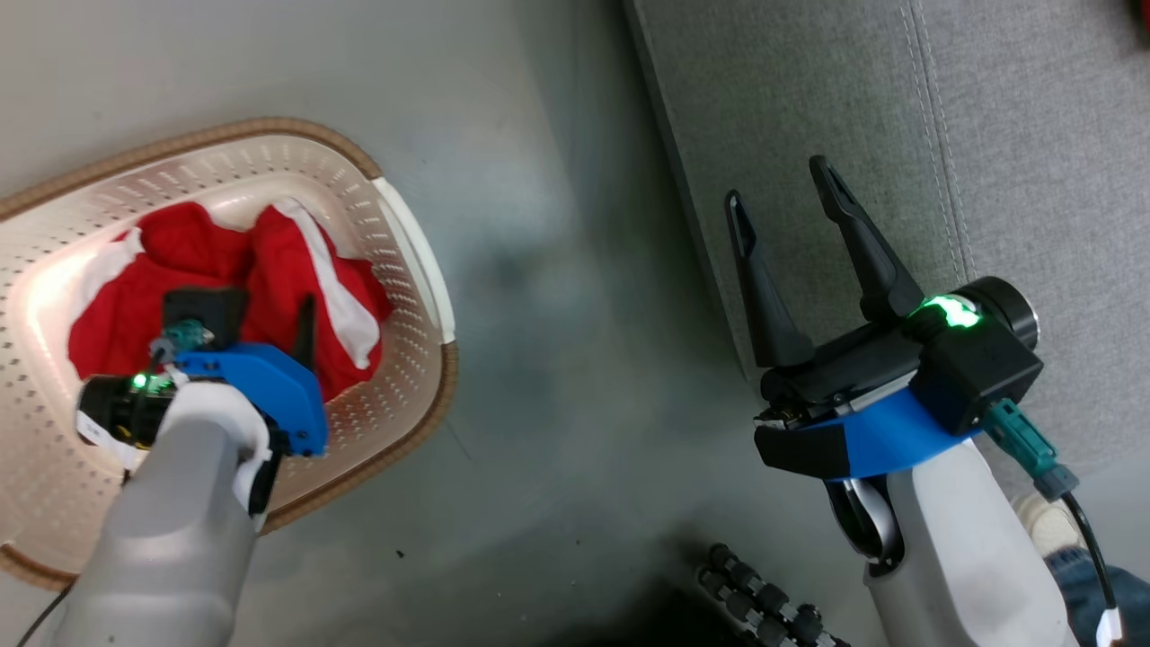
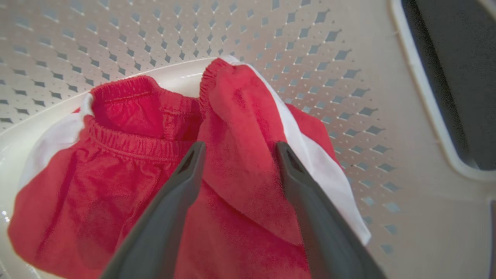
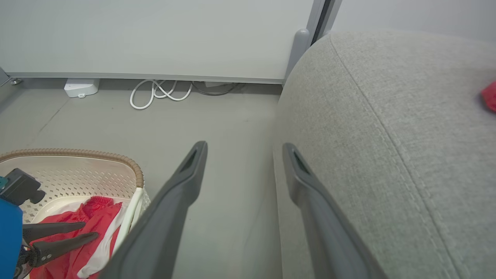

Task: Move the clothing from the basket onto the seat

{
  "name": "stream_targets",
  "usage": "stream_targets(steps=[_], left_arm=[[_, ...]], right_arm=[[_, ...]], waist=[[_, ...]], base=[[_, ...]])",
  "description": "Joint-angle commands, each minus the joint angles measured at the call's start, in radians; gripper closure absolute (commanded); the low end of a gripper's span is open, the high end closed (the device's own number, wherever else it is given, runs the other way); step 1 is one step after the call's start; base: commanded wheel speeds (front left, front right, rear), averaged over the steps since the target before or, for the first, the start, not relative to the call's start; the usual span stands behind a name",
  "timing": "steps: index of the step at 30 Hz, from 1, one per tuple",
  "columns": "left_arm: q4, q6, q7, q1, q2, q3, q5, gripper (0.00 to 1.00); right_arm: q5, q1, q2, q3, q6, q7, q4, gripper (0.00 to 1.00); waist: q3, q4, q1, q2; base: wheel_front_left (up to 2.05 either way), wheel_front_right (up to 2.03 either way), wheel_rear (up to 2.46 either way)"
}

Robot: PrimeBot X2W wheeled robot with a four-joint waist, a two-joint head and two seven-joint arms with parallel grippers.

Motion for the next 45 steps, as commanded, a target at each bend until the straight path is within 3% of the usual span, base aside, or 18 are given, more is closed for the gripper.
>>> stream_targets(steps=[1,4,11,12,13,14,32,45], left_arm=[[0.012,0.020,0.000,-0.026,0.015,0.008,0.000,0.00],[0.042,0.059,0.003,-0.048,0.024,0.013,0.000,0.00],[0.101,0.045,0.036,-0.068,0.006,0.013,-0.024,0.00],[0.108,0.044,0.044,-0.070,0.005,0.015,-0.028,0.56],[0.114,0.041,0.051,-0.071,0.002,0.013,-0.030,0.95],[0.119,0.039,0.058,-0.071,0.001,0.012,-0.034,1.00],[0.154,0.013,0.042,-0.054,-0.005,-0.007,-0.052,1.00],[0.155,-0.031,-0.023,-0.023,-0.093,-0.049,-0.058,1.00]], right_arm=[[0.013,-0.024,0.004,0.007,-0.001,-0.008,0.002,0.00],[0.029,-0.034,0.004,0.022,-0.001,-0.016,0.009,0.00],[0.039,-0.032,0.004,0.026,-0.001,-0.027,0.025,0.00],[0.039,-0.031,0.004,0.025,-0.001,-0.027,0.026,0.00],[0.040,-0.030,0.004,0.024,-0.001,-0.028,0.027,0.00],[0.040,-0.030,0.004,0.024,-0.001,-0.030,0.028,0.00],[0.051,-0.059,0.004,0.044,-0.001,-0.035,0.058,0.00],[-0.005,-0.023,0.003,0.001,-0.001,-0.014,0.095,0.00]], waist=[[0.027,-0.024,-0.0002,0.0000],[0.045,-0.034,-0.0002,0.0000],[0.055,-0.033,-0.0002,0.0000],[0.056,-0.033,-0.0002,0.0000],[0.056,-0.032,-0.0002,0.0000],[0.056,-0.032,-0.0002,0.0000],[0.032,-0.017,-0.0002,0.0000],[-0.196,0.121,-0.0002,0.0000]], base=[[0.00,0.00,0.00],[0.00,0.00,0.00],[0.00,0.00,0.00],[0.00,0.00,0.00],[0.00,0.00,0.00],[0.00,0.00,0.00],[0.00,0.00,0.00],[0.00,0.00,0.00]])
